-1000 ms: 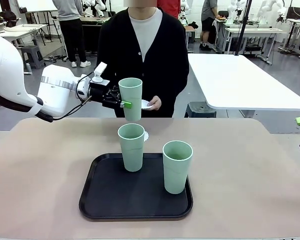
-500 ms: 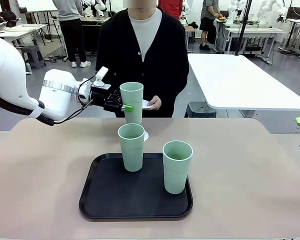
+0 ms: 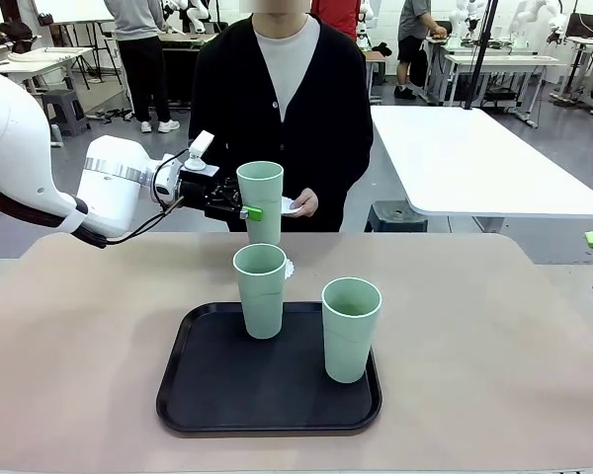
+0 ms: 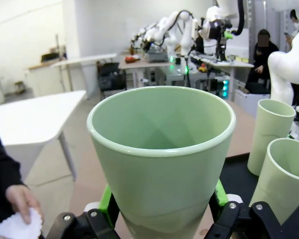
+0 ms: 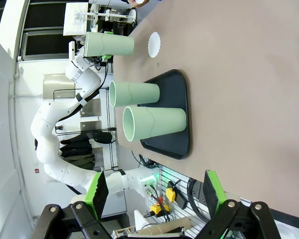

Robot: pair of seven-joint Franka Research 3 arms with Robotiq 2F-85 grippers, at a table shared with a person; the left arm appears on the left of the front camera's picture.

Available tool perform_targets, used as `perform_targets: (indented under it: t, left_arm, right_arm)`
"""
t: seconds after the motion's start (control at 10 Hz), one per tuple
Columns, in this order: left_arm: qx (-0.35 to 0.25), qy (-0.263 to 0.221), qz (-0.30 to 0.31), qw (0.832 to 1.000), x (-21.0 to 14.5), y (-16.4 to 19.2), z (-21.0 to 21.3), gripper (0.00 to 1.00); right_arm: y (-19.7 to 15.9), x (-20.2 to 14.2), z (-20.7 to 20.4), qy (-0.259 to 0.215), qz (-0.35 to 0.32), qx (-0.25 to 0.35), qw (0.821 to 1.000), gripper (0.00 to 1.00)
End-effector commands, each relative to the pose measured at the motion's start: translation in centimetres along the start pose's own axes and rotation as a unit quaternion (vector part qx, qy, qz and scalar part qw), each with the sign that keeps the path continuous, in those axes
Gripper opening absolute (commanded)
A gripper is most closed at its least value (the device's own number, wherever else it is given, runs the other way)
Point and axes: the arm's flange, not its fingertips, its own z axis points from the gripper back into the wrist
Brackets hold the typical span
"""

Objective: Place coasters on the table and set cups on them.
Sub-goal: Pick up one Reusable plastic cup and place it on a coaster set by the human.

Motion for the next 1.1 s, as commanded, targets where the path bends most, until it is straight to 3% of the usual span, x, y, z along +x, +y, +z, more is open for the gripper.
perform_targets:
  t: [0.0,0.7,1.0]
  left_arm:
    - [-0.002,0.001,-0.006,1.000,0.3,0.1,0.1,0.87]
    - [0.017,0.024,-0.006,1.000,-3.3,3.9,-2.3,0.87]
    - [0.018,0.041,-0.003,0.999,-5.4,3.4,-3.3,0.87]
  right_arm:
    - [0.0,0.1,-0.1,0.002,0.003,0.006,1.000,1.00]
    - [0.0,0.1,-0.1,0.002,0.003,0.006,1.000,1.00]
    - [0.0,0.1,-0.1,0.002,0.003,0.006,1.000,1.00]
